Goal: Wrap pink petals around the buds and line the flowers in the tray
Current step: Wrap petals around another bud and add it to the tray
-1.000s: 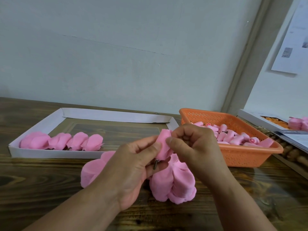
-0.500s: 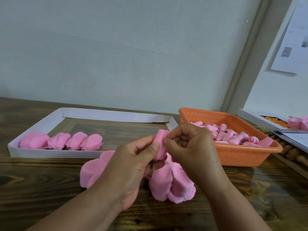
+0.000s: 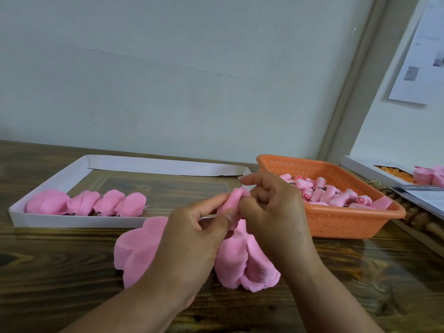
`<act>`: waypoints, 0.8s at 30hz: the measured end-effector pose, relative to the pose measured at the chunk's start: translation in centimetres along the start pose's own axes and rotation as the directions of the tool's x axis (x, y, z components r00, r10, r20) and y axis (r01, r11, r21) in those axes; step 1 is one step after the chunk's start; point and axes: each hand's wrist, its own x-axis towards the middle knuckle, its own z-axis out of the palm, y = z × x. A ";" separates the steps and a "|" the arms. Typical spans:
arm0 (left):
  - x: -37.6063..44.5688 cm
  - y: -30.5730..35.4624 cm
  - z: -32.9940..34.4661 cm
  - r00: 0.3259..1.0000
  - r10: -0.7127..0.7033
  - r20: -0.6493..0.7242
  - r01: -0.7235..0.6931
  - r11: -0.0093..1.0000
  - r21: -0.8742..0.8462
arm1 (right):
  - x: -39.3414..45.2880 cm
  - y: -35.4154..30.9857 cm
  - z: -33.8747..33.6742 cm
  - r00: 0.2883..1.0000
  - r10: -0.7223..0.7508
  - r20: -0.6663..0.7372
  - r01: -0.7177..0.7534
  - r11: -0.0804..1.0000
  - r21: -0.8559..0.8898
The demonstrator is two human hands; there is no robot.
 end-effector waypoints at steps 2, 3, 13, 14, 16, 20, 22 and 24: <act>0.0 0.0 0.0 1.000 -0.001 -0.010 0.001 1.000 0.007 | 0.0 0.0 -0.1 1.000 0.015 0.025 -0.016 1.000 0.021; 0.0 0.0 0.0 1.000 -0.004 -0.021 0.004 1.000 0.018 | 0.1 0.0 -0.1 0.999 0.028 0.041 -0.030 0.999 0.036; 0.0 -0.5 -0.1 0.994 -0.048 -0.095 0.058 0.992 0.113 | 0.3 -0.3 -0.4 0.990 0.079 0.118 -0.093 0.989 0.113; 0.0 -0.5 -0.2 0.994 -0.048 -0.096 0.060 0.991 0.120 | 0.4 -0.3 -0.5 0.990 0.083 0.114 -0.096 0.989 0.109; 0.2 -0.4 -0.3 0.994 -0.064 -0.087 0.074 0.989 0.125 | 0.6 -0.4 -0.7 0.989 0.083 0.122 -0.098 0.988 0.122; 0.6 0.0 -0.5 0.993 -0.093 -0.074 0.100 0.990 0.099 | 1.2 -0.4 -0.9 0.983 0.085 0.161 -0.118 0.970 0.210; 0.7 0.2 -0.7 0.993 -0.099 -0.065 0.104 0.991 0.089 | 1.5 -0.2 -0.9 0.982 0.072 0.175 -0.108 0.973 0.203; 0.9 0.4 -0.8 0.992 -0.105 -0.068 0.111 0.990 0.086 | 1.9 0.0 -1.0 0.983 0.065 0.170 -0.097 0.977 0.190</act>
